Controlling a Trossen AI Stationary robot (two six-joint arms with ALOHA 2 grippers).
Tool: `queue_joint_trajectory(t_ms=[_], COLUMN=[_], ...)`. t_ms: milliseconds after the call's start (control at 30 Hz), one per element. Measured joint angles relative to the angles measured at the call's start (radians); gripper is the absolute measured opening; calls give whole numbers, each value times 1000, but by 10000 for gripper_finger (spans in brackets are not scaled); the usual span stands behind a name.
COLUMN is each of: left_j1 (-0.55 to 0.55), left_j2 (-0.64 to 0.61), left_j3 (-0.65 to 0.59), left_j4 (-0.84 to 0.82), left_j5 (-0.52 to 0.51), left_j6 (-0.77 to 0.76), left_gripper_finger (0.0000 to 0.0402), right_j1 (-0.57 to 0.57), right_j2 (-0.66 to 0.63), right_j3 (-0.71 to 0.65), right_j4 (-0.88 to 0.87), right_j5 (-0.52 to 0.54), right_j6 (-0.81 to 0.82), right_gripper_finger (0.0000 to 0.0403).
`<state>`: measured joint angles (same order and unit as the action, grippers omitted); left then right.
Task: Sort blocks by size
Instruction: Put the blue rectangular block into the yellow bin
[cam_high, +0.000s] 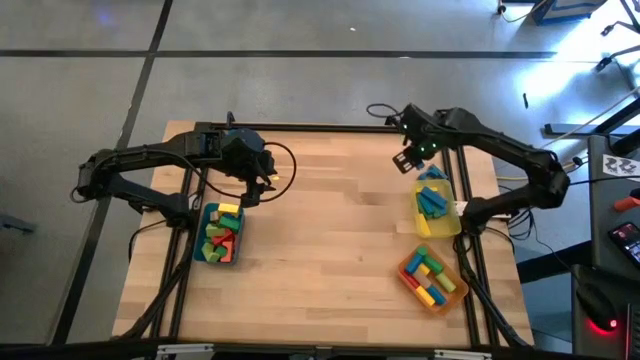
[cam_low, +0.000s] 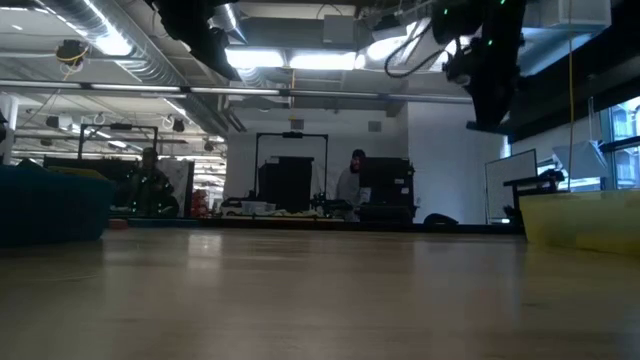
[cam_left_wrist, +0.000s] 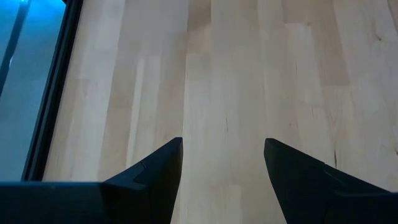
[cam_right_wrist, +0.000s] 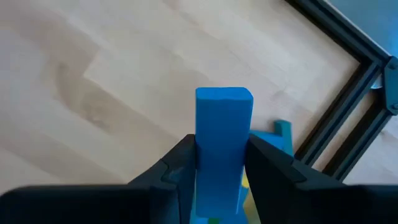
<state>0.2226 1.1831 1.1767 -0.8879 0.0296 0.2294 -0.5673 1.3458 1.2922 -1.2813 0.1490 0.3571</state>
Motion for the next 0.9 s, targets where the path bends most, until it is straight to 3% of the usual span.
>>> queue_joint_trajectory(t_ms=[133,367,633,900], left_j1=[0,0,0,0], left_j2=[0,0,0,0], left_j3=[0,0,0,0], left_j4=[-3,-13,-10,8], left_j5=[0,0,0,0], left_j6=[-18,-21,-21,-21], left_gripper_finger=[211,211,211,211], right_j1=[72,145,151,150], right_j2=[-51,-173,-301,-329], right_j3=[-36,-252,-470,-547], right_j4=[-5,-1,5,65], right_j5=[0,-2,-38,-1], right_j6=[38,141,245,264], right_gripper_finger=[124,125,125,127])
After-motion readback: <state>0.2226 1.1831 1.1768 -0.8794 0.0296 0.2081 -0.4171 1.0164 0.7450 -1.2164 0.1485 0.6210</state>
